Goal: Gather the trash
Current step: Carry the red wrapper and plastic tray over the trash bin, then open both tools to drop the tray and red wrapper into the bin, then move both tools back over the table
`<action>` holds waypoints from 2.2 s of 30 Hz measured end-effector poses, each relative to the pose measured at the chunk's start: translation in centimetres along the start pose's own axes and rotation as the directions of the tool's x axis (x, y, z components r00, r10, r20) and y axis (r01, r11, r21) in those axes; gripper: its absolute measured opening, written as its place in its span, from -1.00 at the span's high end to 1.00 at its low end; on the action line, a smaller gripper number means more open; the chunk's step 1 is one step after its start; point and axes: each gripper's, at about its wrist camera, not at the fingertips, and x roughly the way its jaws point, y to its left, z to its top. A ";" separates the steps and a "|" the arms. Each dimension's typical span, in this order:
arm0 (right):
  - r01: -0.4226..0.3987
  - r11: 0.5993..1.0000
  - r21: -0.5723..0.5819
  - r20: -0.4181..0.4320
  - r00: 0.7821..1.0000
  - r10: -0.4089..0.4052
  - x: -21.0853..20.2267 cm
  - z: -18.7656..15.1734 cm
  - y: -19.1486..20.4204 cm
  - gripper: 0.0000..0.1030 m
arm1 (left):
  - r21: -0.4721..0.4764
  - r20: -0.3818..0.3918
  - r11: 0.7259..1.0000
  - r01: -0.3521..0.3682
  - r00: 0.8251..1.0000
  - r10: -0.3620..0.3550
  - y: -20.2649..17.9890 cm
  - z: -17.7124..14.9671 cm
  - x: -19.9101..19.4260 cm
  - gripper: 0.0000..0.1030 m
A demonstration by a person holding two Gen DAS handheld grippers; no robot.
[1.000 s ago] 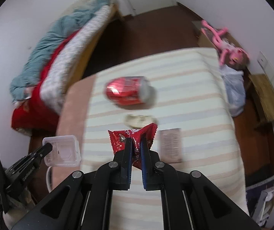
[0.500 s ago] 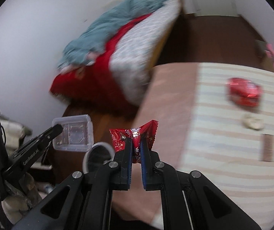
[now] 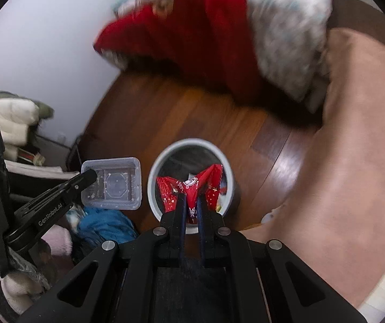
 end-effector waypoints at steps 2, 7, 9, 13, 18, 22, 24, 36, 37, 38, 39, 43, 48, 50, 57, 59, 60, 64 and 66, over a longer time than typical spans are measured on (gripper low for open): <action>0.015 1.000 -0.001 -0.047 0.999 -0.015 2.8 0.6 0.1 0.84 | -0.021 -0.047 1.000 -0.004 0.999 0.003 1.6 0.3 2.5 0.94; 0.049 0.999 -0.011 -0.166 0.985 -0.050 9.9 1.8 0.2 0.84 | -0.036 -0.147 0.999 -0.011 0.989 0.006 3.5 0.9 8.1 0.90; 0.056 0.998 -0.023 -0.207 0.977 -0.059 12.3 2.0 0.1 0.84 | -0.045 -0.186 0.999 -0.012 0.983 0.004 4.2 1.1 10.2 0.89; 0.069 0.998 -0.014 -0.285 0.956 -0.070 16.7 1.9 -0.1 0.84 | -0.053 -0.244 0.998 -0.040 0.969 0.026 5.6 0.7 12.8 0.83; 0.090 0.995 -0.035 -0.352 0.931 -0.096 19.6 1.3 -0.4 0.51 | -0.095 -0.261 0.994 -0.051 0.965 0.025 7.2 0.0 13.0 -0.80; 0.072 0.996 -0.051 -0.356 0.931 -0.085 19.5 1.3 -0.2 -0.30 | -0.121 -0.261 0.991 -0.051 0.965 0.017 8.4 -0.4 12.4 -0.81; 0.070 0.995 -0.067 -0.349 0.933 -0.089 18.8 1.4 -0.2 -0.46 | -0.138 -0.247 0.989 -0.061 0.969 0.026 8.8 -0.6 11.8 -0.86; 0.234 0.933 -0.273 -0.209 0.932 -0.295 12.6 0.5 2.1 -1.00 | -0.153 -0.138 0.988 -0.037 0.990 0.016 8.0 -2.7 5.8 -0.99; 0.233 0.932 -0.276 -0.199 0.935 -0.293 12.1 0.4 2.2 -1.00 | -0.152 -0.135 0.988 -0.034 0.991 0.013 7.8 -2.8 5.4 -0.99; 0.235 0.932 -0.278 -0.191 0.937 -0.293 11.5 0.3 2.4 -1.00 | -0.153 -0.127 0.988 -0.027 0.992 0.008 7.6 -2.9 4.7 -0.99; 0.239 0.930 -0.279 -0.179 0.939 -0.295 10.8 0.3 2.6 -1.00 | -0.149 -0.111 0.989 -0.018 0.994 0.001 7.4 -3.0 3.9 -0.99; 0.244 0.930 -0.276 -0.127 0.949 -0.287 8.2 0.1 3.1 -1.00 | -0.126 -0.064 0.992 -0.024 0.998 0.016 6.4 -3.2 1.4 -0.99; 0.237 0.933 -0.272 -0.067 0.962 -0.265 4.4 -0.3 4.1 -1.00 | -0.101 -0.005 0.995 -0.017 1.000 0.017 5.3 -3.3 -2.3 -0.99; 0.229 0.935 -0.272 -0.040 0.968 -0.249 2.3 -0.5 4.5 -1.00 | -0.088 0.014 0.996 -0.002 1.000 0.003 5.0 -3.5 -3.7 -0.99; 0.182 0.947 -0.266 0.061 0.983 -0.172 -5.0 -1.4 5.8 -1.00 | -0.062 0.103 0.998 0.009 0.995 -0.003 3.5 -3.9 -9.7 -0.99; 0.156 0.955 -0.252 0.088 0.986 -0.138 -7.2 -1.7 5.9 -1.00 | -0.059 0.125 0.998 0.014 0.992 -0.007 3.0 -4.0 -11.2 -0.99; 0.138 0.959 -0.246 0.100 0.988 -0.117 -8.4 -1.9 5.8 -1.00 | -0.053 0.142 0.998 0.023 0.990 -0.015 2.6 -4.0 -12.1 -0.99; 0.067 0.976 -0.206 0.149 0.988 -0.036 -13.2 -2.7 4.7 -1.00 | -0.034 0.184 0.999 0.027 0.983 -0.020 0.5 -3.9 -14.8 -0.99; 0.028 0.983 -0.183 0.178 0.984 0.005 -15.5 -3.0 3.5 -1.00 | -0.014 0.204 1.000 0.025 0.979 -0.022 -1.1 -3.7 -16.1 -0.99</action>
